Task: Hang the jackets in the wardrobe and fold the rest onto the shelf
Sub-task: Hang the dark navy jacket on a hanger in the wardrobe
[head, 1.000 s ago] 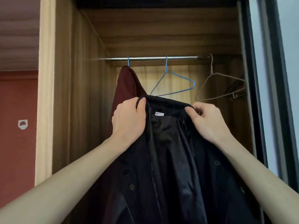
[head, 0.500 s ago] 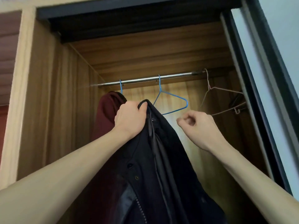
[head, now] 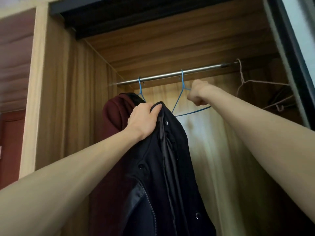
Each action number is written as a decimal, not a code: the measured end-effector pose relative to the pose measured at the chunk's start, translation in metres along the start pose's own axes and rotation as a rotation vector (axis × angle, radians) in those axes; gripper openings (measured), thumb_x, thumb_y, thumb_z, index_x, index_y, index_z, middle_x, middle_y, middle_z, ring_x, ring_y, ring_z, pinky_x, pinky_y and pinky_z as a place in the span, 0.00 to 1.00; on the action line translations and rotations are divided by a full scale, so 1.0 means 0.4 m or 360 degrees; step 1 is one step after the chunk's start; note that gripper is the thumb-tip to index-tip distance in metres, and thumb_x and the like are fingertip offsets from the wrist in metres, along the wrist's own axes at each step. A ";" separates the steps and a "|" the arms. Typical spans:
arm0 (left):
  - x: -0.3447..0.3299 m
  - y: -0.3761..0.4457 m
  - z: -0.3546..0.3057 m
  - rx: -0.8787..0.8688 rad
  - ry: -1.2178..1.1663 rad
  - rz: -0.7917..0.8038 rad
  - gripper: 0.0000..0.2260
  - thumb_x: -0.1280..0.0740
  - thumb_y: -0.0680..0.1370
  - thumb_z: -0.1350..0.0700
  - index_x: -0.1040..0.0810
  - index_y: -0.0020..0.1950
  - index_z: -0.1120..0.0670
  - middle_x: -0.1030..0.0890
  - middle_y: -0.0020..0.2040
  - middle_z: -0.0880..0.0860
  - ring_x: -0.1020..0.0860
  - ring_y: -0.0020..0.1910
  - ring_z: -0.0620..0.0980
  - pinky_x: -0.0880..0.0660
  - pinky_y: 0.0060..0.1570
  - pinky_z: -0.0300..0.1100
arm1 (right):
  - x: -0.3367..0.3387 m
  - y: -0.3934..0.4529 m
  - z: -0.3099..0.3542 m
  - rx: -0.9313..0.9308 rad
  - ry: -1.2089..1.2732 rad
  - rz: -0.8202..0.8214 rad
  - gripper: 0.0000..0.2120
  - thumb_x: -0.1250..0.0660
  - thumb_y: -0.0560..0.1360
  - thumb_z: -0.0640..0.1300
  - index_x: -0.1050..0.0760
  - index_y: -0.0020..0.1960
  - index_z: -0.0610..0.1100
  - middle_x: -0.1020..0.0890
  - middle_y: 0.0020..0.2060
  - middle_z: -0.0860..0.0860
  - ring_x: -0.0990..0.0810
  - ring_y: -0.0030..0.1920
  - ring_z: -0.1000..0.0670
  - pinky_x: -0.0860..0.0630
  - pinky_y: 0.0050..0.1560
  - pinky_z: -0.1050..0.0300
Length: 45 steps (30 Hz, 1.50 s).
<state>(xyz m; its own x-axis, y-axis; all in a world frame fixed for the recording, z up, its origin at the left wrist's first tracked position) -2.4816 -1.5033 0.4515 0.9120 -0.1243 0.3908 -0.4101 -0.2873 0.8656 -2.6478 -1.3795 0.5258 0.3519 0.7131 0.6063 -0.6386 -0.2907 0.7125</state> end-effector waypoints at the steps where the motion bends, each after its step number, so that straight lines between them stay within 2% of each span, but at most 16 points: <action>1: -0.001 -0.002 0.006 0.0012 -0.0013 -0.0003 0.22 0.41 0.86 0.45 0.32 0.34 0.52 0.26 0.37 0.52 0.22 0.52 0.67 0.24 0.57 0.59 | -0.017 0.014 0.000 -0.0033 0.0079 0.0018 0.05 0.38 0.81 0.35 0.25 0.54 0.37 0.23 0.34 0.43 0.25 0.29 0.45 0.30 0.29 0.57; 3: -0.002 -0.004 0.021 0.0041 -0.0065 -0.0009 0.23 0.40 0.86 0.45 0.32 0.33 0.53 0.27 0.35 0.51 0.22 0.48 0.66 0.25 0.54 0.57 | -0.036 0.035 -0.003 -0.0051 0.0202 -0.0084 0.02 0.38 0.81 0.35 0.26 0.51 0.38 0.25 0.35 0.43 0.24 0.34 0.43 0.29 0.32 0.53; 6: 0.001 -0.002 0.047 0.0071 -0.0142 -0.0022 0.23 0.39 0.86 0.47 0.32 0.34 0.55 0.27 0.34 0.52 0.28 0.38 0.56 0.28 0.46 0.52 | -0.062 0.059 -0.021 -0.0034 0.0367 -0.0236 0.03 0.34 0.81 0.41 0.27 0.50 0.42 0.23 0.45 0.43 0.22 0.46 0.39 0.27 0.42 0.51; 11: 0.020 -0.007 0.083 0.0168 -0.0232 -0.0040 0.23 0.37 0.85 0.48 0.33 0.33 0.54 0.29 0.31 0.51 0.31 0.34 0.51 0.33 0.42 0.47 | -0.140 0.079 -0.069 -0.0007 0.0709 -0.0186 0.13 0.40 0.82 0.42 0.19 0.59 0.38 0.18 0.59 0.40 0.20 0.58 0.35 0.22 0.60 0.46; 15: 0.019 -0.011 0.095 0.0219 -0.0309 -0.0012 0.20 0.36 0.85 0.47 0.27 0.37 0.57 0.27 0.35 0.55 0.30 0.37 0.51 0.31 0.43 0.48 | -0.149 0.079 -0.079 0.0068 0.0949 -0.0320 0.16 0.43 0.84 0.42 0.17 0.59 0.40 0.17 0.60 0.42 0.21 0.60 0.37 0.25 0.60 0.51; 17: 0.010 -0.015 0.105 0.0247 -0.0338 0.0020 0.23 0.36 0.85 0.46 0.27 0.39 0.62 0.27 0.37 0.55 0.30 0.38 0.51 0.27 0.44 0.52 | -0.150 0.065 -0.078 0.0127 0.1069 -0.0381 0.17 0.44 0.84 0.42 0.17 0.58 0.41 0.16 0.55 0.44 0.20 0.55 0.39 0.28 0.53 0.57; 20: -0.008 -0.028 0.120 0.0306 -0.0379 0.0063 0.25 0.36 0.85 0.45 0.23 0.48 0.69 0.22 0.40 0.55 0.26 0.41 0.50 0.22 0.56 0.59 | -0.169 0.006 -0.086 0.0230 0.1216 -0.0464 0.12 0.41 0.83 0.45 0.19 0.51 0.45 0.15 0.46 0.44 0.23 0.43 0.46 0.28 0.39 0.65; 22: -0.009 -0.043 0.121 0.0315 -0.0387 0.0067 0.25 0.36 0.85 0.45 0.23 0.48 0.69 0.21 0.40 0.55 0.26 0.41 0.50 0.21 0.54 0.58 | -0.196 -0.049 -0.098 0.0241 0.1248 -0.0390 0.10 0.35 0.79 0.54 0.24 0.48 0.47 0.20 0.38 0.46 0.24 0.39 0.45 0.28 0.36 0.58; 25: -0.003 -0.068 0.115 0.0330 -0.0422 0.0096 0.25 0.36 0.85 0.46 0.24 0.46 0.69 0.23 0.39 0.55 0.27 0.40 0.50 0.27 0.44 0.49 | -0.238 -0.119 -0.096 0.0239 0.1134 -0.0089 0.18 0.31 0.75 0.64 0.28 0.48 0.50 0.23 0.37 0.50 0.24 0.37 0.46 0.30 0.37 0.52; 27: 0.005 -0.085 0.111 0.0348 -0.0437 0.0116 0.24 0.36 0.85 0.46 0.24 0.46 0.69 0.23 0.39 0.55 0.27 0.39 0.50 0.29 0.43 0.46 | -0.242 -0.154 -0.088 0.0292 0.1112 -0.0104 0.17 0.34 0.79 0.60 0.25 0.46 0.46 0.22 0.36 0.48 0.24 0.37 0.44 0.29 0.40 0.51; 29: 0.016 -0.105 0.112 0.0370 -0.0426 0.0113 0.24 0.36 0.85 0.46 0.24 0.44 0.68 0.23 0.38 0.54 0.26 0.37 0.49 0.28 0.41 0.44 | -0.243 -0.187 -0.089 0.0306 0.1195 -0.0162 0.17 0.38 0.81 0.54 0.24 0.41 0.44 0.24 0.32 0.47 0.26 0.35 0.43 0.31 0.36 0.53; 33: 0.037 -0.168 0.130 0.0446 -0.0419 0.0163 0.20 0.35 0.85 0.47 0.24 0.43 0.63 0.25 0.38 0.56 0.28 0.36 0.51 0.30 0.36 0.43 | -0.266 -0.247 -0.141 0.0169 0.1631 -0.0160 0.20 0.38 0.82 0.52 0.22 0.33 0.49 0.31 0.25 0.52 0.33 0.27 0.49 0.36 0.32 0.57; 36: 0.057 -0.227 0.148 0.0549 -0.0520 0.0237 0.19 0.34 0.85 0.48 0.20 0.45 0.64 0.17 0.39 0.56 0.21 0.37 0.51 0.24 0.39 0.43 | -0.270 -0.315 -0.154 0.0263 0.2080 0.0055 0.21 0.38 0.85 0.51 0.21 0.35 0.49 0.39 0.23 0.54 0.42 0.21 0.53 0.43 0.24 0.66; 40: 0.120 -0.297 0.167 0.0702 -0.0565 0.0158 0.15 0.32 0.84 0.49 0.16 0.45 0.60 0.15 0.40 0.56 0.18 0.37 0.51 0.22 0.41 0.44 | -0.250 -0.433 -0.158 0.0508 0.2407 0.0617 0.18 0.31 0.79 0.56 0.22 0.39 0.43 0.43 0.23 0.56 0.47 0.20 0.56 0.44 0.25 0.72; 43: 0.183 -0.336 0.168 0.0697 -0.0564 0.0081 0.12 0.32 0.83 0.51 0.18 0.44 0.56 0.17 0.39 0.57 0.20 0.38 0.53 0.24 0.43 0.46 | -0.238 -0.523 -0.174 0.0553 0.2442 0.0975 0.22 0.25 0.73 0.60 0.24 0.40 0.41 0.43 0.23 0.57 0.46 0.19 0.58 0.40 0.24 0.74; 45: 0.215 -0.362 0.155 0.0622 -0.0611 0.0175 0.14 0.33 0.84 0.52 0.19 0.40 0.56 0.18 0.37 0.55 0.21 0.37 0.49 0.24 0.40 0.42 | -0.237 -0.575 -0.181 0.0567 0.2329 0.1125 0.24 0.24 0.73 0.60 0.25 0.40 0.39 0.43 0.23 0.56 0.46 0.18 0.58 0.37 0.25 0.73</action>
<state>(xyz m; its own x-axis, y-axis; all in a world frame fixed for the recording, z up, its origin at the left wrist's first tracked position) -2.3436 -1.5314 0.3403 0.8300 -0.4896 0.2670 -0.5375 -0.5746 0.6172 -2.5839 -1.3342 0.2789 -0.9479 0.2819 0.1482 -0.1316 -0.7703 0.6240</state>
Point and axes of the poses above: each hand's wrist, its own y-axis towards the middle knuckle, its own x-axis out of the back of the hand, z = x × y, the point moved 6 cm from there along y, towards the middle knuckle
